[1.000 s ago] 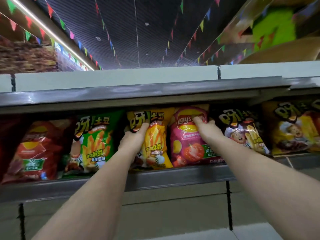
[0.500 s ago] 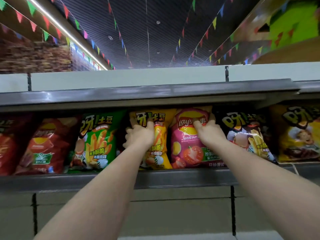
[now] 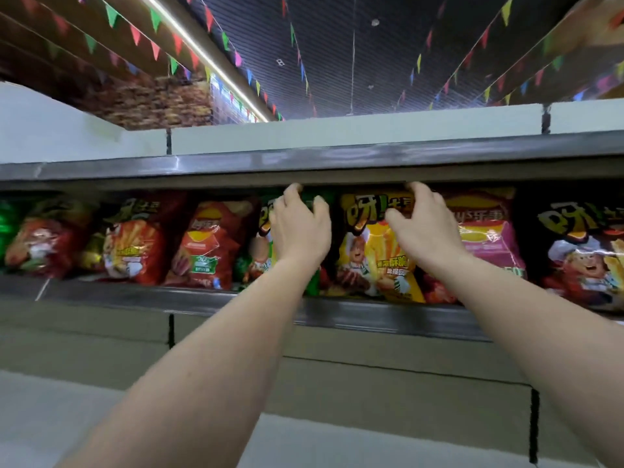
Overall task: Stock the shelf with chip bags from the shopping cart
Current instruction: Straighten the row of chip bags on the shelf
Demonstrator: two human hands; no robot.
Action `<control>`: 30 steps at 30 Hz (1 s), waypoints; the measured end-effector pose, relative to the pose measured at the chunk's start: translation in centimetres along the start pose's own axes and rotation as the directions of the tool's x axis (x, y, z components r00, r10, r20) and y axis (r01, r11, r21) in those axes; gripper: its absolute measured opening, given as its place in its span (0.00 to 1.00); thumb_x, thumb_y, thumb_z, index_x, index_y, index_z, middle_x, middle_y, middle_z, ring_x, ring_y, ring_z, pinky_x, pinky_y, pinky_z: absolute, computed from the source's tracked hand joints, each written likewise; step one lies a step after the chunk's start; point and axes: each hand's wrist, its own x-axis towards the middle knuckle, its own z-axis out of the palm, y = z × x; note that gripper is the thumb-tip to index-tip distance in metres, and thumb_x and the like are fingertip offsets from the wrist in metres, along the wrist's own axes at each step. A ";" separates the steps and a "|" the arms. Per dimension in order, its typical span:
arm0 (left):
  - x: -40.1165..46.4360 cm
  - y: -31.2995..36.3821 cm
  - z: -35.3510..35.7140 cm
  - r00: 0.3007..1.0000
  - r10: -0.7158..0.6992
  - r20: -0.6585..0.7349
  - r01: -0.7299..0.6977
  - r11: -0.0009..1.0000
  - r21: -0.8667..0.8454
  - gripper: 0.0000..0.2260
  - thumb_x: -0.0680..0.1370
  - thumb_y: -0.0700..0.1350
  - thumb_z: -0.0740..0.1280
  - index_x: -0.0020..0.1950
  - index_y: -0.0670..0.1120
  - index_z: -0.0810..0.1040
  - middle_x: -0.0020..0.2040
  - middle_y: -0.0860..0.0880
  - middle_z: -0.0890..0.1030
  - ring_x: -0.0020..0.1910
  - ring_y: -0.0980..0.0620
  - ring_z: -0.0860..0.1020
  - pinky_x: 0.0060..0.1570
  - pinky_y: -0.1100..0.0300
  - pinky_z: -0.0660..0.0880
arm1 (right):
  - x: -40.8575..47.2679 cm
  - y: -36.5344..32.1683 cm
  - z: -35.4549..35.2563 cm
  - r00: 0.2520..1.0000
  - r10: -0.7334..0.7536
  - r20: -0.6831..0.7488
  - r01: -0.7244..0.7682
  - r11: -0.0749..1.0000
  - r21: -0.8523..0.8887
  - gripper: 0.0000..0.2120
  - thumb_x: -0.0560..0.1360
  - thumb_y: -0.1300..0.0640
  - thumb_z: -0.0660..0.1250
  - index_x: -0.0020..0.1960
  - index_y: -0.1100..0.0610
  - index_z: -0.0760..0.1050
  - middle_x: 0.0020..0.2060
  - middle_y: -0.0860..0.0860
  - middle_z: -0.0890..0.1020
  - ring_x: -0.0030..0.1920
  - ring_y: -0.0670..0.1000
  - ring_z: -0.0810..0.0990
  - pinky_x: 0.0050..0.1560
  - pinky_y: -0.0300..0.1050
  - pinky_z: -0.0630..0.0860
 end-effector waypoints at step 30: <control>7.5 -9.6 -0.8 0.779 -0.318 0.540 0.457 0.878 -0.142 0.21 0.79 0.60 0.58 0.35 0.45 0.66 0.35 0.48 0.71 0.33 0.52 0.69 0.34 0.59 0.65 | 0.4 -4.3 7.8 0.922 0.384 -0.055 -0.386 0.893 -0.230 0.41 0.72 0.31 0.57 0.75 0.57 0.55 0.74 0.56 0.55 0.75 0.59 0.49 0.69 0.67 0.55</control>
